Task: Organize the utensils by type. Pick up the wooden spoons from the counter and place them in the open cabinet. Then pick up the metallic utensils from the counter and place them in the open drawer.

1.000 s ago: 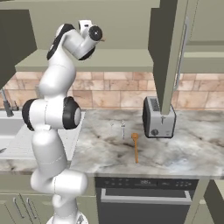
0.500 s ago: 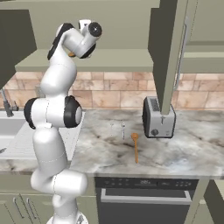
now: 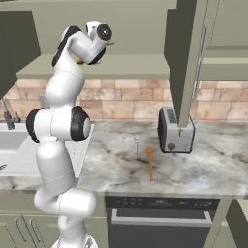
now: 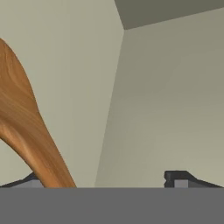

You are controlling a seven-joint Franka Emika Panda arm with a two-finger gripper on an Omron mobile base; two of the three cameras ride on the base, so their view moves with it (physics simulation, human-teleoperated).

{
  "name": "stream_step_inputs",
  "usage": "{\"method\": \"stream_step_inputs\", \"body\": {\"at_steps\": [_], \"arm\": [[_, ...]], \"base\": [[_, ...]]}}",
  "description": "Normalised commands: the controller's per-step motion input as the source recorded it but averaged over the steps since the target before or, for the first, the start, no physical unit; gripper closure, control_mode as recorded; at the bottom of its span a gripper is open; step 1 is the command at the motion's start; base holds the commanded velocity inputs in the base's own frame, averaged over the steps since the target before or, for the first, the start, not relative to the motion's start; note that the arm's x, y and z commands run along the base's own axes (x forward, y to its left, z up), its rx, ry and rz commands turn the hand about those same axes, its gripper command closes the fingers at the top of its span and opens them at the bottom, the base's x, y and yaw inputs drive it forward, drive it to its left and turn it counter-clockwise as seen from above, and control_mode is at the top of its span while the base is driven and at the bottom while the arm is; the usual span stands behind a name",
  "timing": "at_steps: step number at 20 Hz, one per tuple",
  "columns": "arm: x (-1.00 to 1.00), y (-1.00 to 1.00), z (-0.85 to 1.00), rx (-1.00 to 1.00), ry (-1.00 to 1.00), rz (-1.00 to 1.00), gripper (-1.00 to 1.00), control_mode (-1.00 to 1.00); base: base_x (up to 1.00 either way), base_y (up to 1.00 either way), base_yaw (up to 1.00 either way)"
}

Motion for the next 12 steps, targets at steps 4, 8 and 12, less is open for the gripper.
{"method": "stream_step_inputs", "body": {"at_steps": [4, 8, 12], "arm": [[0.0, 0.0, -0.43, 0.0, 0.0, 0.0, -1.0, -1.0], [-0.1, -0.02, -0.35, 0.0, 0.0, 0.0, -1.0, -1.0], [-0.23, -0.05, -0.25, 0.0, 0.0, 0.0, -1.0, -1.0]], "base": [[0.0, 0.0, 0.0], [0.0, 0.0, 0.0], [0.0, 0.0, 0.0]]}}
